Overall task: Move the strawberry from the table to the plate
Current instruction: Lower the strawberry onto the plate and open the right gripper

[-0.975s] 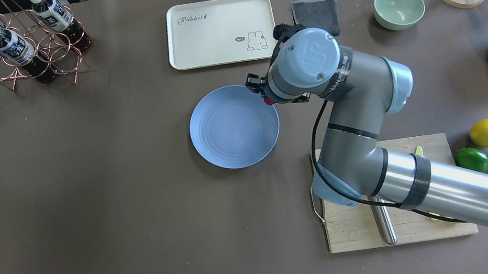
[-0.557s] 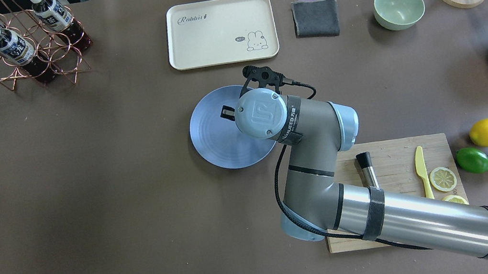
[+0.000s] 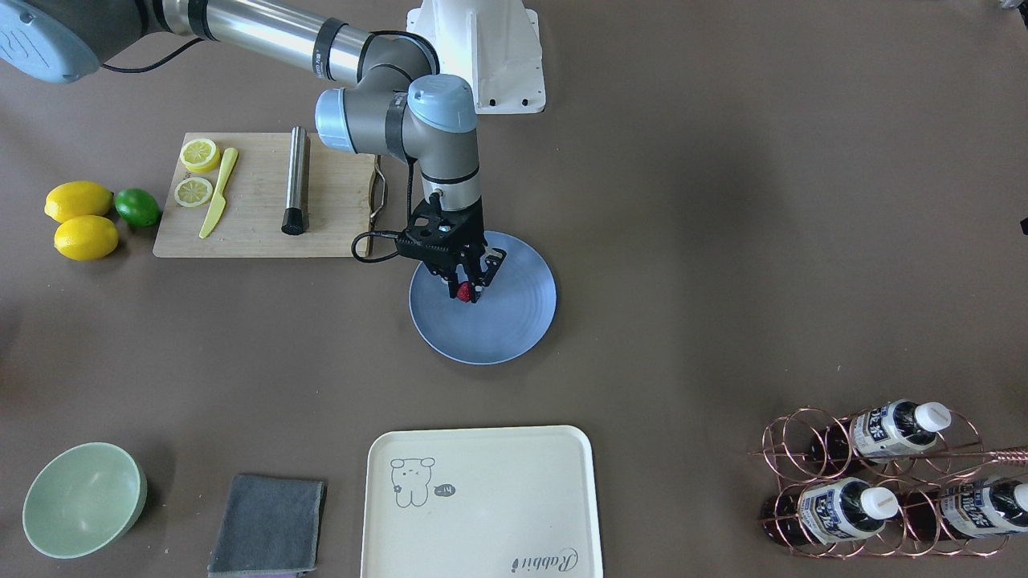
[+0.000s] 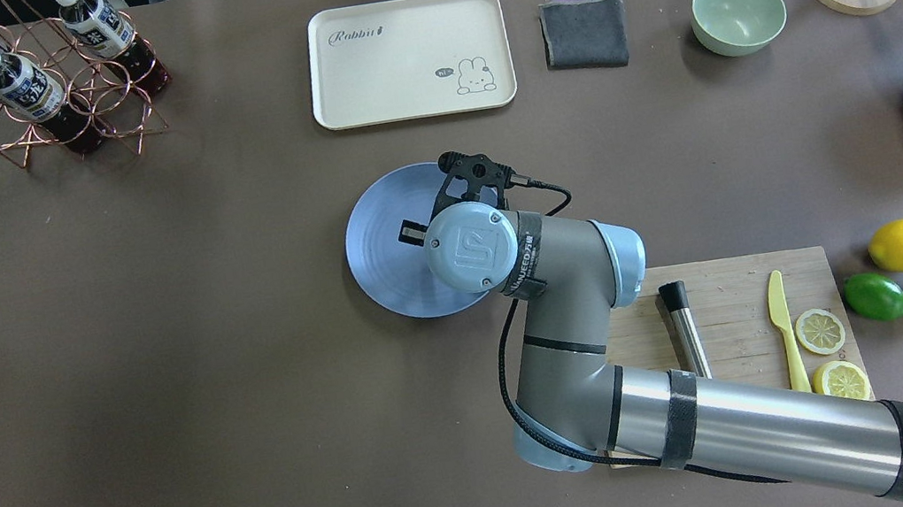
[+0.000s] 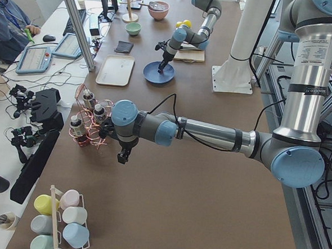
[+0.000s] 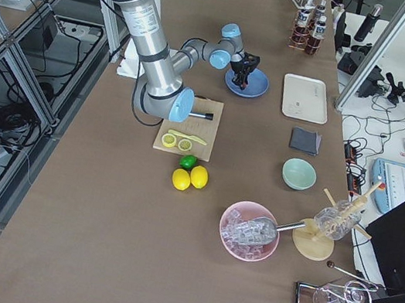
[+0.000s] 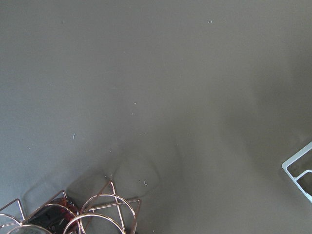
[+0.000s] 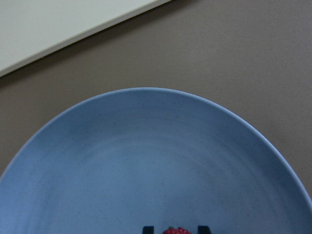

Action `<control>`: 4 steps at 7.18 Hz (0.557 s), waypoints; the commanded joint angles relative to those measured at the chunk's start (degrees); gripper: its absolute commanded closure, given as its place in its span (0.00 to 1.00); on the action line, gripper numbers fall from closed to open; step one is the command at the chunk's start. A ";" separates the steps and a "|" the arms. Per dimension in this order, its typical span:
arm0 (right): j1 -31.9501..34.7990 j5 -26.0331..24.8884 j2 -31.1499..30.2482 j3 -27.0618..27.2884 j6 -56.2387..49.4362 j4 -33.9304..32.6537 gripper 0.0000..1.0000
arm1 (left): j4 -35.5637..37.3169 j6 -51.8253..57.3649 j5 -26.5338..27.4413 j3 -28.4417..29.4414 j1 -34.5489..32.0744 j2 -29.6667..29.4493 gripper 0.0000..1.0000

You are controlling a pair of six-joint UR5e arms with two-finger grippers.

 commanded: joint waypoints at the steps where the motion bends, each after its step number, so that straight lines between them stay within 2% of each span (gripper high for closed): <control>1: 0.24 0.05 1.18 0.14 0.04 0.07 1.00 | 0.00 0.00 -0.01 0.06 0.00 -0.07 0.02; 4: 0.42 0.14 1.45 0.23 0.21 -0.10 1.00 | 0.00 0.00 -0.01 0.06 0.00 0.02 0.02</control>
